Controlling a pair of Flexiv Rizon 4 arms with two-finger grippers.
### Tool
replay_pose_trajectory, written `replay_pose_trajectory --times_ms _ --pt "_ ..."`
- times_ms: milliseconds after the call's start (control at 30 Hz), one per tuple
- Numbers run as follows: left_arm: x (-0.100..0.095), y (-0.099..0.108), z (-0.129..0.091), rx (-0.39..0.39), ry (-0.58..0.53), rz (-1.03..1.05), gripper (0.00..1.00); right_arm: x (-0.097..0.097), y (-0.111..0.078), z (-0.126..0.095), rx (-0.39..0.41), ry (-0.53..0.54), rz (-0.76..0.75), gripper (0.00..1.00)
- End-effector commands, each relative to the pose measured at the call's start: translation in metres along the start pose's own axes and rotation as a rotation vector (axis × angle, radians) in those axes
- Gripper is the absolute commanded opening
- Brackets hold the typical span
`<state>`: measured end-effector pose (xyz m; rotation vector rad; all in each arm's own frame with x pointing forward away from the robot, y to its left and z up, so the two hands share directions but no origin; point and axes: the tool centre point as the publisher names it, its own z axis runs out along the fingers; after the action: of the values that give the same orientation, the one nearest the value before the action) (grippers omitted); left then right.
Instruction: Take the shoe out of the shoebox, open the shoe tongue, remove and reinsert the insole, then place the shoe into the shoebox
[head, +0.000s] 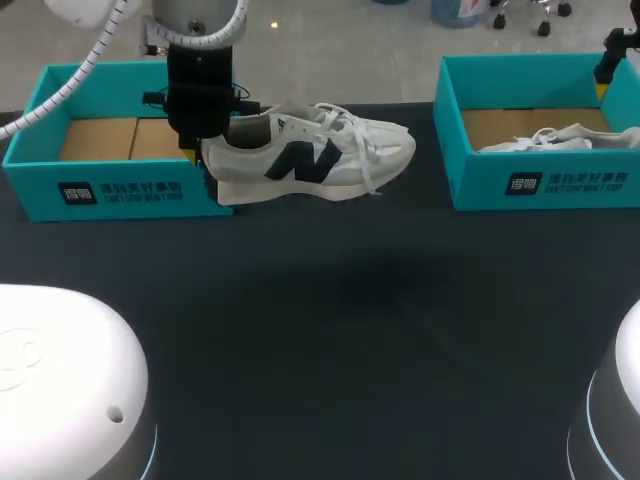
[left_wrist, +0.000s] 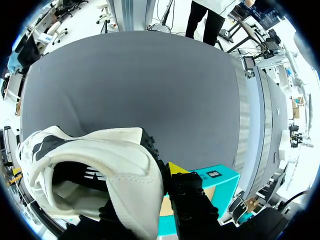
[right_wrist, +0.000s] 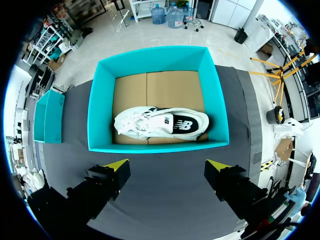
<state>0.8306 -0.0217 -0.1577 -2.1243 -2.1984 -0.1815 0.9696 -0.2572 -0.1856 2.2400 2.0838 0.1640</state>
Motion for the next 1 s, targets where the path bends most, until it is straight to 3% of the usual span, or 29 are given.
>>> replay_pose_trajectory --times_ms 33,400,800,1000 --pt "0.001 -0.002 -0.002 -0.007 -0.001 -0.001 0.0 0.0 0.0 0.0 0.0 0.0 0.001 1.0" --pt "0.001 -0.002 -0.002 -0.007 -0.001 -0.001 0.0 0.0 0.0 0.0 0.0 0.0 0.001 1.0" --pt "-0.023 -0.051 0.0 0.011 -0.039 0.042 0.0 0.0 0.0 0.0 0.0 0.0 0.001 1.0" --pt "-0.031 -0.061 0.0 0.011 -0.025 0.051 0.0 0.0 0.0 0.0 0.0 0.0 0.001 1.0"
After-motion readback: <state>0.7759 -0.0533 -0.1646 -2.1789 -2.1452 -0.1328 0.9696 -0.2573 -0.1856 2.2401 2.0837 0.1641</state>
